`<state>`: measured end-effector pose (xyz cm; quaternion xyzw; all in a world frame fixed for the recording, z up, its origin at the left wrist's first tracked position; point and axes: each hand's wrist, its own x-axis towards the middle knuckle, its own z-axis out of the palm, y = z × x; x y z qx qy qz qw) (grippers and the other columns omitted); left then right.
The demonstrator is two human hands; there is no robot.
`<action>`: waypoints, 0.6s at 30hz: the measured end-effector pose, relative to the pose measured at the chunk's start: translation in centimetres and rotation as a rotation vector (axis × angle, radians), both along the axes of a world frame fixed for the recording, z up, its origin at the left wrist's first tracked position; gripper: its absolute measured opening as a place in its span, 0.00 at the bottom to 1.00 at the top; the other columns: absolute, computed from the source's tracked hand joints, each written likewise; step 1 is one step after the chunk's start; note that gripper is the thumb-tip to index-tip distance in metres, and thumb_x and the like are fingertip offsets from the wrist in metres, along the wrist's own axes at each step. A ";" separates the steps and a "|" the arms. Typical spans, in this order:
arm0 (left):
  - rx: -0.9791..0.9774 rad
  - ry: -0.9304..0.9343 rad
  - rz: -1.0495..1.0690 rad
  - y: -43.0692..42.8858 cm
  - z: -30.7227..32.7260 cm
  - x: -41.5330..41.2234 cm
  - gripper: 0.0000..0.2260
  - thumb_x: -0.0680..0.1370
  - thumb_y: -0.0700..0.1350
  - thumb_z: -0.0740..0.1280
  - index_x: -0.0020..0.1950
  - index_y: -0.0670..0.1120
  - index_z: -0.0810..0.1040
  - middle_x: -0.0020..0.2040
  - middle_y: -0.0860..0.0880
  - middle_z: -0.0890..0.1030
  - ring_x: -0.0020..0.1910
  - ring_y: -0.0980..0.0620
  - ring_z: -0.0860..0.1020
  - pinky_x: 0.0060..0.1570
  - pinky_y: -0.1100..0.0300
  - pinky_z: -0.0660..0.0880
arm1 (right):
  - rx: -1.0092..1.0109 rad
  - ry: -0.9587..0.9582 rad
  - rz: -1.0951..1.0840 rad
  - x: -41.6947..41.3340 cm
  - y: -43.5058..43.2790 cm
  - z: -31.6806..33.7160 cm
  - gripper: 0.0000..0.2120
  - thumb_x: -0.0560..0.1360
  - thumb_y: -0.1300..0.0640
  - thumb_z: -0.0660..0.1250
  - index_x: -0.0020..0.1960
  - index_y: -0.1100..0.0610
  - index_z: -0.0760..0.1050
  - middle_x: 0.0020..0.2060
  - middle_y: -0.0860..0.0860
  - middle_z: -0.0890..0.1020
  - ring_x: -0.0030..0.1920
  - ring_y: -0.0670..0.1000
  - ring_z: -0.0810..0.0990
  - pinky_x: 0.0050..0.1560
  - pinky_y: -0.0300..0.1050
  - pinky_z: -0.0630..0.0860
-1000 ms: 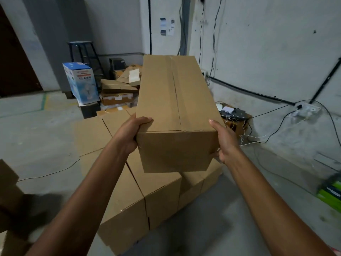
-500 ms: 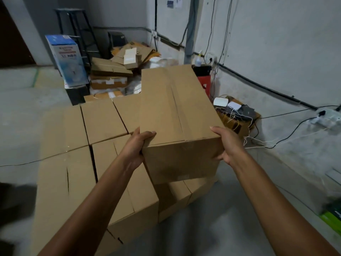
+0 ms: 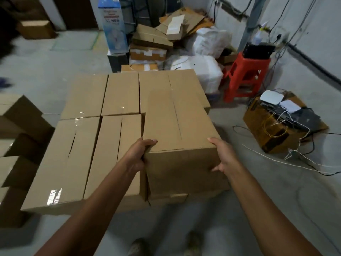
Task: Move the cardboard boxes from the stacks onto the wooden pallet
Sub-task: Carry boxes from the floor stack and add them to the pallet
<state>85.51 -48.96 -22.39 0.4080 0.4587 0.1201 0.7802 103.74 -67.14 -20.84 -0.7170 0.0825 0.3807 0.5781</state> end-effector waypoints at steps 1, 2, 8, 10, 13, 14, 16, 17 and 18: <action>-0.010 0.030 0.018 -0.3 -0.5 0.2 0.14 0.77 0.41 0.70 0.62 0.44 0.77 0.58 0.41 0.82 0.58 0.41 0.80 0.57 0.45 0.79 | -0.005 0.014 0.025 0.5 0.0 -0.8 0.25 0.77 0.48 0.70 0.72 0.52 0.70 0.68 0.55 0.73 0.71 0.65 0.69 0.66 0.78 0.65; -0.016 0.052 0.036 -0.5 -1.2 0.4 0.14 0.77 0.41 0.70 0.63 0.44 0.77 0.59 0.41 0.82 0.58 0.41 0.80 0.57 0.45 0.78 | -0.018 0.024 0.049 0.9 0.1 -1.8 0.26 0.77 0.47 0.70 0.72 0.51 0.70 0.70 0.54 0.72 0.71 0.64 0.68 0.66 0.78 0.65; 0.026 0.119 0.178 -1.9 -6.7 0.4 0.13 0.79 0.40 0.69 0.64 0.44 0.78 0.56 0.44 0.84 0.54 0.47 0.83 0.50 0.53 0.80 | -0.003 0.088 0.055 1.4 0.2 -8.3 0.14 0.76 0.49 0.72 0.60 0.50 0.76 0.52 0.48 0.79 0.60 0.58 0.74 0.64 0.73 0.67; 0.065 0.152 0.251 -2.2 -8.9 0.3 0.14 0.80 0.43 0.69 0.65 0.43 0.78 0.57 0.44 0.84 0.56 0.47 0.82 0.58 0.51 0.79 | -0.001 0.087 0.055 1.0 0.4 -10.6 0.15 0.75 0.49 0.73 0.59 0.49 0.78 0.55 0.50 0.81 0.61 0.58 0.76 0.65 0.70 0.69; 0.090 0.308 0.445 -2.6 -13.1 0.4 0.15 0.80 0.52 0.68 0.62 0.46 0.82 0.56 0.45 0.84 0.57 0.46 0.80 0.63 0.46 0.76 | -0.018 0.076 0.065 0.1 0.7 -14.6 0.37 0.62 0.41 0.76 0.69 0.51 0.75 0.63 0.51 0.80 0.64 0.57 0.76 0.68 0.67 0.70; 0.081 0.363 0.510 -2.5 -15.1 0.2 0.15 0.78 0.57 0.68 0.59 0.49 0.84 0.55 0.46 0.84 0.59 0.43 0.79 0.65 0.44 0.74 | -0.012 0.073 0.057 -0.2 0.7 -16.3 0.45 0.57 0.38 0.76 0.71 0.52 0.73 0.65 0.52 0.79 0.64 0.57 0.76 0.68 0.67 0.70; 0.042 0.429 0.582 -2.4 -18.1 0.1 0.17 0.73 0.62 0.65 0.51 0.52 0.85 0.50 0.46 0.85 0.61 0.38 0.78 0.67 0.41 0.72 | 0.003 0.077 0.033 -0.6 0.2 -20.5 0.51 0.53 0.35 0.76 0.73 0.51 0.71 0.67 0.53 0.77 0.66 0.58 0.75 0.67 0.67 0.71; 0.008 0.415 0.617 -2.6 -18.9 0.1 0.16 0.75 0.60 0.65 0.47 0.49 0.84 0.48 0.46 0.84 0.58 0.39 0.79 0.66 0.43 0.73 | 0.014 0.085 0.028 -0.7 -0.1 -22.3 0.52 0.52 0.34 0.76 0.74 0.50 0.70 0.69 0.53 0.76 0.67 0.58 0.75 0.67 0.68 0.71; -0.038 0.389 0.645 -2.8 -19.2 0.2 0.14 0.78 0.54 0.64 0.44 0.46 0.82 0.45 0.45 0.83 0.53 0.41 0.80 0.61 0.47 0.76 | 0.021 0.093 0.021 -0.8 -0.3 -23.6 0.54 0.51 0.34 0.77 0.74 0.50 0.69 0.70 0.54 0.75 0.68 0.59 0.74 0.67 0.69 0.71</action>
